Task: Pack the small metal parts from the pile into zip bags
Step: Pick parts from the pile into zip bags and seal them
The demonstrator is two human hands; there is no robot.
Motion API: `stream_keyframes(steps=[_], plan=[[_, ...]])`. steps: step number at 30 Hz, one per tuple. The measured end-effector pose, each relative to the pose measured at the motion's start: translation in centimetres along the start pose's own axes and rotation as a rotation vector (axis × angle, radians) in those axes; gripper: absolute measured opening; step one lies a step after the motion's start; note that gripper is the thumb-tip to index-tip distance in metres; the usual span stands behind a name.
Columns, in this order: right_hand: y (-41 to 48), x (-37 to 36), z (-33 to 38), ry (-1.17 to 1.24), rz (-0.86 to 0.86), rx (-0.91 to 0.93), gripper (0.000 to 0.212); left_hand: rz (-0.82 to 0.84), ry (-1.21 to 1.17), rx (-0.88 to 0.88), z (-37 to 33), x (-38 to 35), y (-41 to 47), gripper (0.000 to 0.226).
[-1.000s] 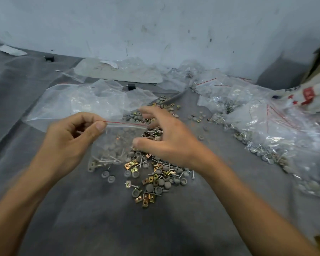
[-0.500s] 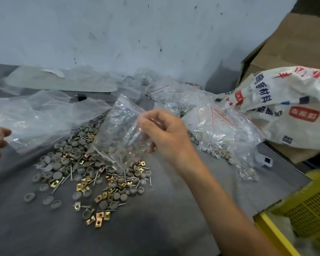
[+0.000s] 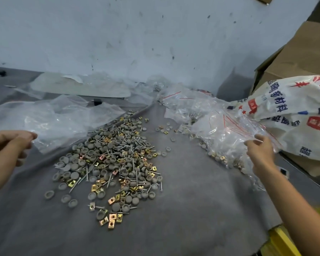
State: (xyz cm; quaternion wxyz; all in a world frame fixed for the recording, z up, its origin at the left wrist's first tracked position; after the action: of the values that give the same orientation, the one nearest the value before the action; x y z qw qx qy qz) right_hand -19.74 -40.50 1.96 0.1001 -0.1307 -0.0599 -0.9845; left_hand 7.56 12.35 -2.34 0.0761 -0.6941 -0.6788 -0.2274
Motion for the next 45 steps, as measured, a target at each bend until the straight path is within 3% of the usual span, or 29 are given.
stream_keyframes(steps=[3, 5, 11, 14, 16, 21, 24, 27, 31, 38, 42, 45], plan=[[-3.0, -4.1, 0.2, -0.055, 0.143, 0.195, 0.045, -0.029, -0.035, -0.022, -1.9, 0.3, -2.3, 0.018], [-5.9, -7.9, 1.4, -0.041, 0.309, 0.305, 0.032, -0.051, -0.053, -0.036, -2.8, 0.3, -3.4, 0.014], [-16.5, -20.7, 6.4, -0.134, 1.016, 0.535, 0.013, -0.063, -0.089, -0.019, -2.7, 0.1, -3.6, 0.015], [-21.0, -26.8, 7.8, -0.187, 1.183, 0.582, 0.023, -0.067, -0.105, 0.004, -2.9, 0.1, -3.7, 0.016], [-23.1, -30.5, 8.3, -0.270, 1.198, 0.615, 0.035, -0.064, -0.118, 0.015, -3.1, 0.2, -3.9, 0.016], [-22.2, -37.1, 9.1, -0.534, 0.993, 0.683, 0.053, -0.037, -0.128, 0.008, -2.9, 0.4, -4.4, 0.014], [-20.7, -38.9, 8.3, -0.795, 1.003, 0.681, 0.039, -0.026, -0.141, 0.004, -2.8, 0.7, -4.2, 0.012], [-19.7, -39.1, 7.7, -0.847, 0.904, 0.777, 0.016, -0.043, -0.152, 0.023, -2.9, 0.6, -3.8, 0.016], [-18.5, -37.6, 8.6, -0.558, 0.803, 0.692, 0.025, -0.037, -0.154, 0.019, -3.2, 0.4, -3.9, 0.017], [-18.4, -29.7, 12.2, 0.362, 0.884, 0.105, 0.005, 0.012, -0.112, 0.041, -3.4, 0.2, -4.2, 0.015], [-19.9, -21.5, 11.6, 0.879, 1.155, -0.191, 0.012, 0.107, -0.111, 0.056, -3.7, -0.7, -4.9, 0.020], [-21.2, -17.8, 9.5, 1.028, 1.294, -0.449, 0.015, 0.197, -0.186, 0.094, -3.9, -2.2, -5.6, 0.020]])
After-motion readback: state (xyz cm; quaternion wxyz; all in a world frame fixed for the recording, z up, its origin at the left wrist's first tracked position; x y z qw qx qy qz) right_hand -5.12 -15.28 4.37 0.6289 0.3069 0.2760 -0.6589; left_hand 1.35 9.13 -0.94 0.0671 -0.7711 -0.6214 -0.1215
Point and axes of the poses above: each hand's wrist, its own y-axis towards the middle knuckle, its own x-axis out of the back of the hand, z = x × y, the point moved 1 cm from there along y, towards the middle knuckle, and after that the axes turned 11 degrees about y, right-handed, at the moved point
